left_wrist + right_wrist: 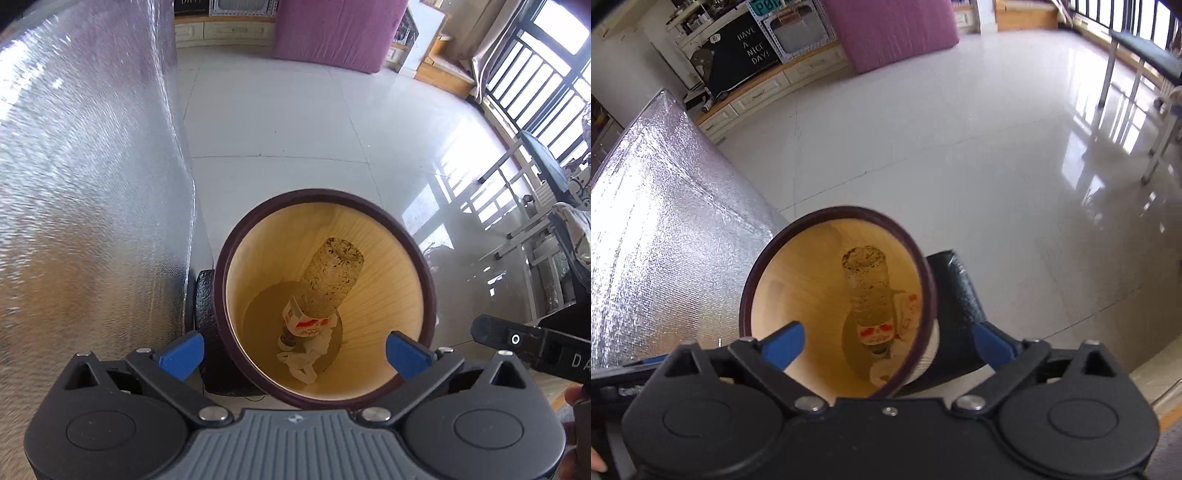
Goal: Collect trash
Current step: 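Move both tools back from the bin toward the table trash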
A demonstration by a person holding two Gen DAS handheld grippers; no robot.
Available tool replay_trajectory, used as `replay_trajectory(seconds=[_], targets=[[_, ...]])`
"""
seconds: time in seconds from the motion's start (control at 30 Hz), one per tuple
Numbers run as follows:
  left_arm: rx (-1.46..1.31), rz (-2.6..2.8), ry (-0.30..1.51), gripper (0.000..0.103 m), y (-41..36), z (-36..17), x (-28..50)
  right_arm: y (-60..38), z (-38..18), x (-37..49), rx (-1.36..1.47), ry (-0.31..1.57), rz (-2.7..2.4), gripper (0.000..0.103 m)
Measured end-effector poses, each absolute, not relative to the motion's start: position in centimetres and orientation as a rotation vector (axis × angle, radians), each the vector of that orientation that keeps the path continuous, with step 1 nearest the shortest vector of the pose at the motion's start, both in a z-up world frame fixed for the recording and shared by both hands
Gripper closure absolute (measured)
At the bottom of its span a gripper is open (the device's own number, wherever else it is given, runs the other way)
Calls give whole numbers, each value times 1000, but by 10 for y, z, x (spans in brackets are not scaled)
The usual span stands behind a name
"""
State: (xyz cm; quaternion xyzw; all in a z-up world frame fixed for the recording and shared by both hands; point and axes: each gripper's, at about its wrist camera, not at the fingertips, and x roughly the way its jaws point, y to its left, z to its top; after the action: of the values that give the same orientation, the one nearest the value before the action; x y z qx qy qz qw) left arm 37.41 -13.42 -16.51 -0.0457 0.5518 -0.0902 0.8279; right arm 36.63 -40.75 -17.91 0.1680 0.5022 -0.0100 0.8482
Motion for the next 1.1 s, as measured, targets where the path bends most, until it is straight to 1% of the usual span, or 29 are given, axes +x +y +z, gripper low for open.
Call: replay_trajectory(seconds=[0.3, 0.67, 0.87, 1.1], targets=[[-108, -213, 1075, 0, -120, -113, 343, -409, -134, 325, 279, 978, -46, 0], [-125, -278, 885, 0, -99, -30, 293, -390, -67, 279, 210, 814, -14, 0], [-145, -250, 774, 0, -65, 8, 266, -367, -37, 260, 185, 719, 38, 0], [-169, -143, 679, 0, -4, 34, 241, -319, -16, 248, 160, 622, 127, 0]])
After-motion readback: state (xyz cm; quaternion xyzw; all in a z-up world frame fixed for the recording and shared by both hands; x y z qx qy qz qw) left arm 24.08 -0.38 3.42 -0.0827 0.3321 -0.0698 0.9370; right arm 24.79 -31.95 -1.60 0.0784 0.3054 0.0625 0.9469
